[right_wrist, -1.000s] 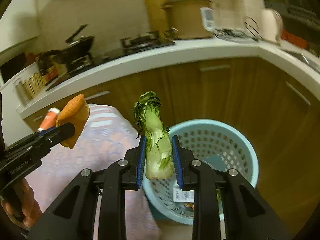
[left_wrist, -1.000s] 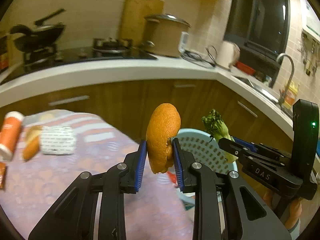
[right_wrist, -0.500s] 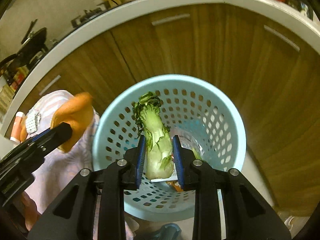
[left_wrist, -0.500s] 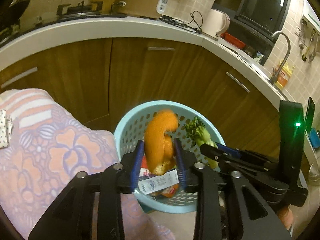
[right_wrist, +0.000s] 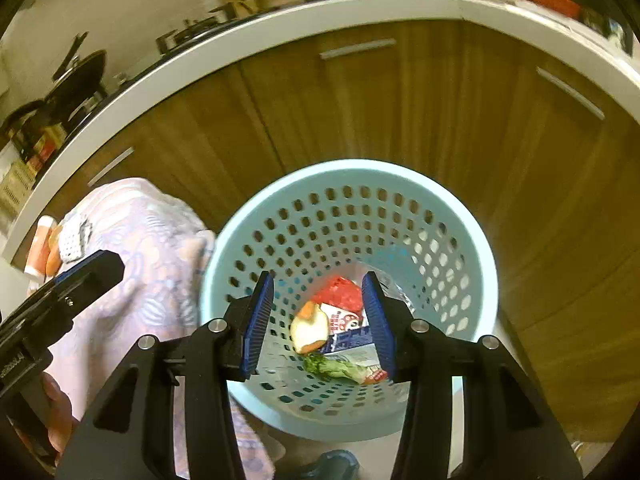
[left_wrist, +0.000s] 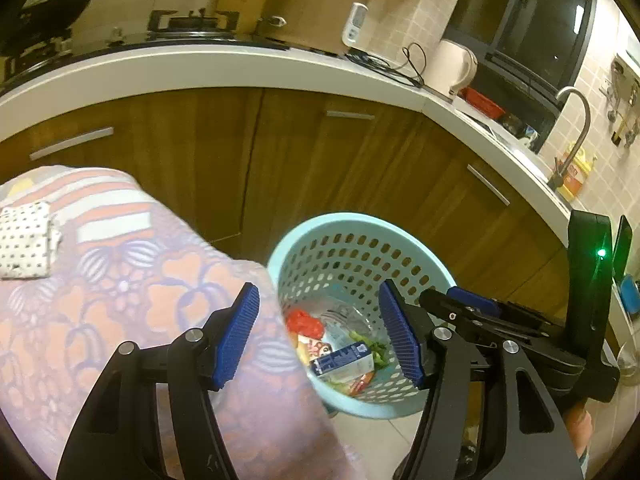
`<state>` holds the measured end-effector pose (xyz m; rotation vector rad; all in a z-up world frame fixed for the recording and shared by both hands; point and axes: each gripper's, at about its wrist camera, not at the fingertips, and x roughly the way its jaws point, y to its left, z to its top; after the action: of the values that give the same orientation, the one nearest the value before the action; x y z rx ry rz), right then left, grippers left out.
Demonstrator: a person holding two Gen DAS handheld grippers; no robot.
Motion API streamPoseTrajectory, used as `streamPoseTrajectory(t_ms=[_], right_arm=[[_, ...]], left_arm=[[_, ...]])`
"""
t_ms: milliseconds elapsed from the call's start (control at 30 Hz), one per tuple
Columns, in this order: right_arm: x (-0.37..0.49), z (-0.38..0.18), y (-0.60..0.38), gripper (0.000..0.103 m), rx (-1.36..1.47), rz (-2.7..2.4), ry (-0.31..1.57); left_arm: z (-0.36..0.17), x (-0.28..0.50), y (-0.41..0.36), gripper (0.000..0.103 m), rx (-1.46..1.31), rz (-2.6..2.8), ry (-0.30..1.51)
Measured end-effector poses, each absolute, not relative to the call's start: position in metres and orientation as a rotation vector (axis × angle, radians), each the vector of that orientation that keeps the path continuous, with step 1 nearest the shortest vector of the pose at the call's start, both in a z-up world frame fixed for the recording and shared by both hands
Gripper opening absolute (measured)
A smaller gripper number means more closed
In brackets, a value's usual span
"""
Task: Collect trash
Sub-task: 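Move both open tools back over the table, then grasp the panda snack bag with the left tool while the right tool grasps the polka-dot paper bag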
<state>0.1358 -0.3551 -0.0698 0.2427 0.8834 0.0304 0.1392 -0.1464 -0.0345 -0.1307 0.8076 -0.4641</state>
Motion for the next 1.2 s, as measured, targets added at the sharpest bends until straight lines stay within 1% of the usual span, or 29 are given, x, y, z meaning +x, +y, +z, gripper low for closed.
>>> streamPoseTrajectory(t_ms=[300,633,933,1167,1200], right_arm=[[0.130,-0.028,-0.288,0.043,0.161,0.164,0.812],[0.120,0.000,-0.187,0.043,0.066,0.353,0.760],[0.123,0.001,-0.099,0.043,0.042,0.506,0.755],[0.132,-0.016,-0.044,0.043,0.015,0.558,0.757],[0.135,-0.020,-0.036,0.043,0.008,0.562,0.759]], left_arm=[[0.005,0.115,-0.077,0.060,-0.185,-0.356,0.708],[0.036,0.073,0.052,0.061,-0.282,-0.111,0.622],[0.038,0.047,0.172,0.070,-0.311,0.102,0.617],[0.015,0.047,0.221,0.084,-0.314,0.156,0.661],[0.010,0.051,0.224,0.084,-0.314,0.155,0.678]])
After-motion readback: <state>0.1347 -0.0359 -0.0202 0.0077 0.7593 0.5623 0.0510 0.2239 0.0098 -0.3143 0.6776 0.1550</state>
